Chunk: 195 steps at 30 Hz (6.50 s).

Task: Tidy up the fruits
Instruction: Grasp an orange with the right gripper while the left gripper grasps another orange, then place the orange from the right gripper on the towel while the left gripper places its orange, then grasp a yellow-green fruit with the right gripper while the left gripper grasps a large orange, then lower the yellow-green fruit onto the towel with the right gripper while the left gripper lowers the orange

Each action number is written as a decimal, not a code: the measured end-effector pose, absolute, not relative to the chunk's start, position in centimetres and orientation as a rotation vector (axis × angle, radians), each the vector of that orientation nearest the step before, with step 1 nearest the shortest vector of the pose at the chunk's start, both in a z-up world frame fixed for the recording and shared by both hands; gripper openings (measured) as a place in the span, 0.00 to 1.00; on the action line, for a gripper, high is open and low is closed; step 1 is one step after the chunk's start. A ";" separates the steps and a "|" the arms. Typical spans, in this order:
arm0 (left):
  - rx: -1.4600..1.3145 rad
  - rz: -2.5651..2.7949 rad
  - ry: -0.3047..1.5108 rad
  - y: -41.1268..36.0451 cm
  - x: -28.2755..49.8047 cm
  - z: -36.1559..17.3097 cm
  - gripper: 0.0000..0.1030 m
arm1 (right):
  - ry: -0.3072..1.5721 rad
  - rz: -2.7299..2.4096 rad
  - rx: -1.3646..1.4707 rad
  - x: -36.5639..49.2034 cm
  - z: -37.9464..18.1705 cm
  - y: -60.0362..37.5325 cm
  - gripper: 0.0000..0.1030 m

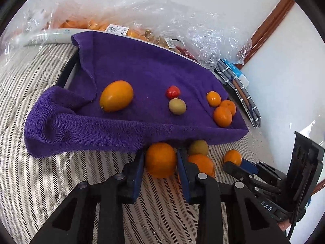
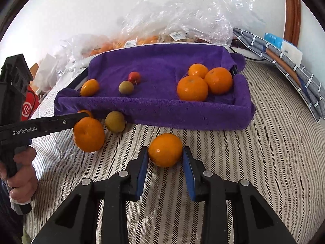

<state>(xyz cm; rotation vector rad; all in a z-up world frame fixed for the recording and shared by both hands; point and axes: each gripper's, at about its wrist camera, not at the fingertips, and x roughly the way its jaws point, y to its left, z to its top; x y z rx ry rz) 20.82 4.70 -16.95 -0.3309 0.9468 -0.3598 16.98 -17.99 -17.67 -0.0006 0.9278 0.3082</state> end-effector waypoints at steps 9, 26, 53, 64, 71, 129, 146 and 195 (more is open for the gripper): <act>-0.294 -0.322 0.888 5.0 19.7 -16.0 0.29 | 0.867 0.303 0.102 16.3 -17.0 -19.7 0.32; -0.329 -0.221 0.773 7.6 20.6 -12.2 0.29 | 0.736 0.281 0.033 18.4 -12.4 -18.0 0.32; -0.345 -0.225 0.825 5.1 24.5 -15.0 0.29 | 0.811 0.342 0.018 23.0 -16.5 -14.9 0.33; -0.367 -0.235 0.795 5.8 24.0 -14.2 0.40 | 0.748 0.307 0.036 20.7 -14.8 -16.0 0.47; -0.383 -0.235 0.746 8.5 21.9 -12.1 0.45 | 0.804 0.334 0.044 17.9 -14.4 -14.9 0.36; -0.312 -0.139 0.822 8.4 24.6 -9.7 0.39 | 0.748 0.269 0.073 23.1 -8.9 -17.8 0.28; -0.293 -0.114 0.932 6.6 31.7 -13.2 0.39 | 0.846 0.278 0.031 29.1 -14.7 -15.1 0.28; -0.061 -0.059 0.850 3.4 24.0 -8.7 0.47 | 0.787 0.210 0.038 22.0 -7.9 -16.7 0.52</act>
